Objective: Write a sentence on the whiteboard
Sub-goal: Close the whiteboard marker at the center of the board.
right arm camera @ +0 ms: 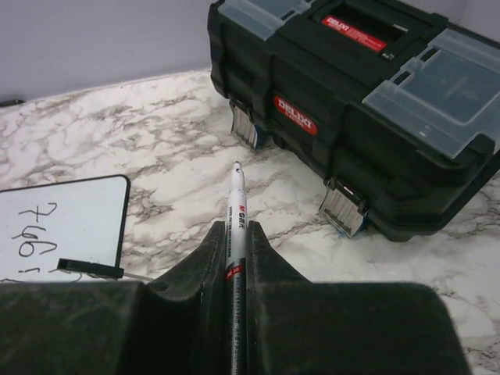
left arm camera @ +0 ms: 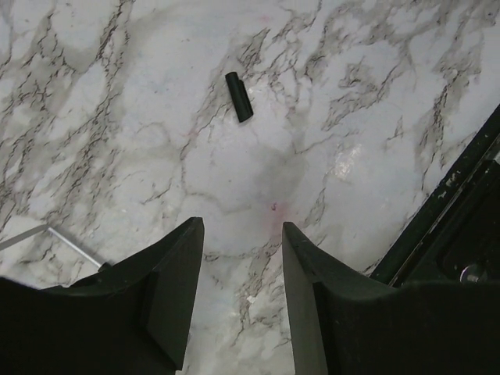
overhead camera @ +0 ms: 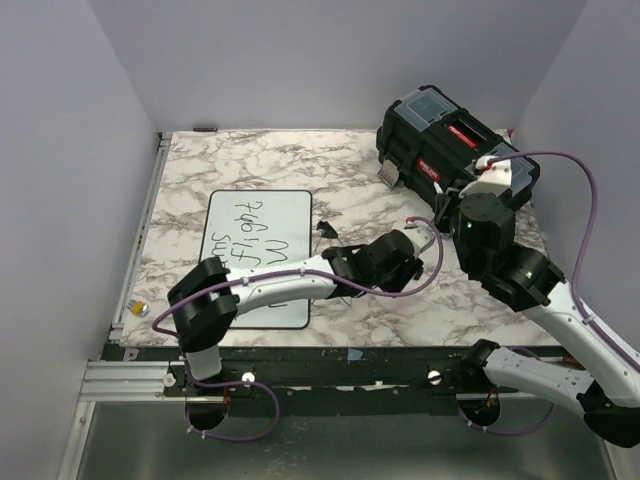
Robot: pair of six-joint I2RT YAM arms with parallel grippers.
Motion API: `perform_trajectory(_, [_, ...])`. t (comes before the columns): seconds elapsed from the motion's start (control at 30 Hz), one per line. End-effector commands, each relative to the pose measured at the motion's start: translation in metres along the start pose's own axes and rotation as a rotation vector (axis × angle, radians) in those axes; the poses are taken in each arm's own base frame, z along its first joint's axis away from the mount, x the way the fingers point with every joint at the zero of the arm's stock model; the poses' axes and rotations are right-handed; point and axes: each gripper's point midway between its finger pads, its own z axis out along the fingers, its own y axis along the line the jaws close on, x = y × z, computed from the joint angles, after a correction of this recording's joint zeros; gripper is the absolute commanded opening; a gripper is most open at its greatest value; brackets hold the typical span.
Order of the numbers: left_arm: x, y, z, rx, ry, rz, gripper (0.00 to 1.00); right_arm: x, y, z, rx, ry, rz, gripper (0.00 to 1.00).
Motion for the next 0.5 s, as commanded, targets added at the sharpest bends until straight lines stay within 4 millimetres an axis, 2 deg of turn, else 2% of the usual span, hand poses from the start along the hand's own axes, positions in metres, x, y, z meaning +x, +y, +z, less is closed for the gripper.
perform_trajectory(0.0, [-0.017,-0.02,0.02,0.027,-0.061,0.002,0.47,-0.041,-0.011,-0.009,0.059,-0.083,0.013,0.01])
perform_trajectory(0.17, [-0.009,-0.026,0.045,0.033,-0.039,-0.002,0.48,-0.067,-0.008,-0.019,0.023,-0.124,0.046,0.01])
perform_trajectory(0.47, [-0.005,-0.029,0.081,-0.009,-0.021,0.025,0.47,-0.088,0.002,-0.043,-0.117,-0.141,0.105,0.01])
